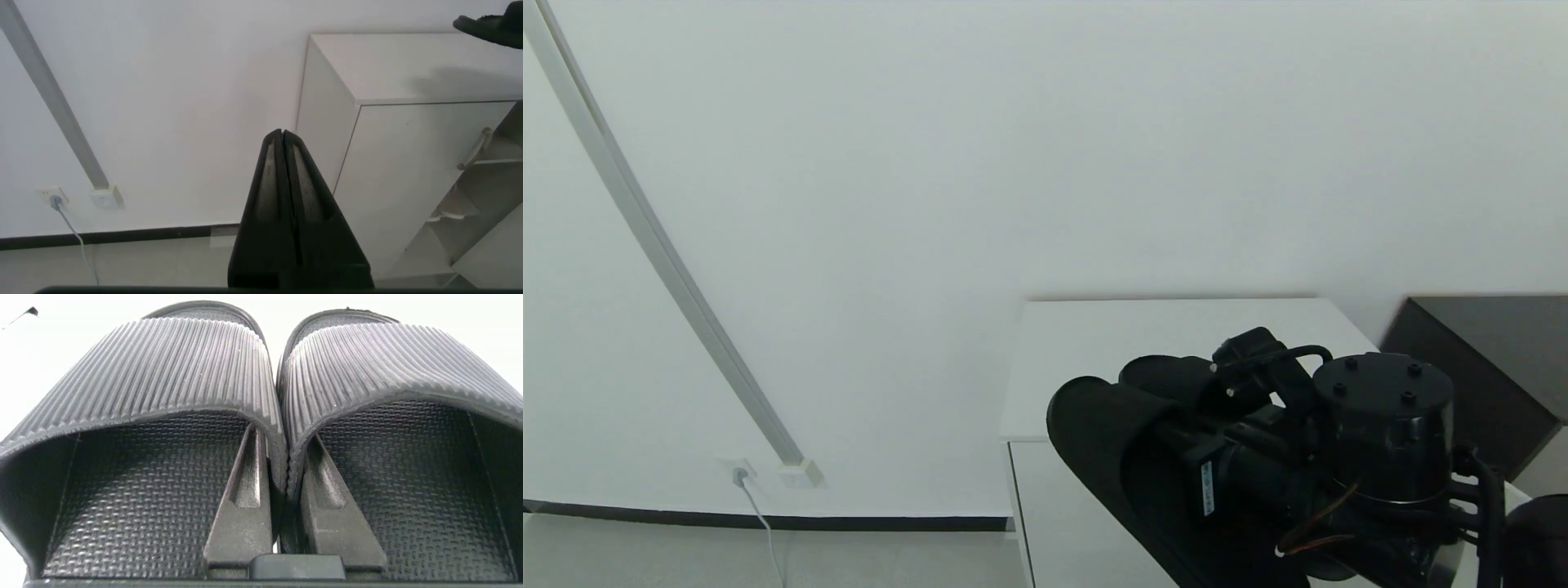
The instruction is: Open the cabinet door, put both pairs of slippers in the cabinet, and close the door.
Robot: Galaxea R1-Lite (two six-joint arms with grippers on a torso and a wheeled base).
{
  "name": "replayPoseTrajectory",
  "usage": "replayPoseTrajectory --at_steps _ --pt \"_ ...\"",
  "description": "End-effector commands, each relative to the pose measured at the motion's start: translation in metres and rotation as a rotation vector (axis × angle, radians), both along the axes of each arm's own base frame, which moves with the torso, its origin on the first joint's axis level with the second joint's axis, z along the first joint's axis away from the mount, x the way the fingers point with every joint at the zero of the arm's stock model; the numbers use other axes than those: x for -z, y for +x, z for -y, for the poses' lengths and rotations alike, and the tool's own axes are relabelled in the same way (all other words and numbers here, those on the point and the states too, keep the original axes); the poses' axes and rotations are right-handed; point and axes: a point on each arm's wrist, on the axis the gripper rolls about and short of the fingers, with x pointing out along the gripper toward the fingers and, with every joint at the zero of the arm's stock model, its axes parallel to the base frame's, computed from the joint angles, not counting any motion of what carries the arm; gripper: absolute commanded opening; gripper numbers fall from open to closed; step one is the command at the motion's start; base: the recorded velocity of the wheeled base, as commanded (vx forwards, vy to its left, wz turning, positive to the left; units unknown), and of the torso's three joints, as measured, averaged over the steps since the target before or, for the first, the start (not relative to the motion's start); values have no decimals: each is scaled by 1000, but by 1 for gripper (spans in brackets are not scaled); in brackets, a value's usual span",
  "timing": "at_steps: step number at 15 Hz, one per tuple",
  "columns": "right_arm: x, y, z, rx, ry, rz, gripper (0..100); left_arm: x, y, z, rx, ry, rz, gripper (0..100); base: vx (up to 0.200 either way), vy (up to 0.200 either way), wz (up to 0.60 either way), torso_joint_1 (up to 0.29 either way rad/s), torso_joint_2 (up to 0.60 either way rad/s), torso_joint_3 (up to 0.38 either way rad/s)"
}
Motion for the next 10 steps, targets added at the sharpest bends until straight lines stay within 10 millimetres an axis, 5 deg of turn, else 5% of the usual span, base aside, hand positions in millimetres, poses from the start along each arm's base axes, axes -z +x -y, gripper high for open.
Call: replayPoseTrajectory --at_steps 1,5,10 --pt "4 -1 -1 -5 -14 -9 0 0 0 0 0 -1 -1 0 -200 0 0 -7 7 2" --pt "3 -1 -4 -13 -10 -6 0 0 0 0 0 -1 -1 0 -200 0 0 -5 1 2" --pt "10 1 -7 -12 -24 -19 0 0 0 0 -2 -7 -1 0 0 0 0 0 0 0"
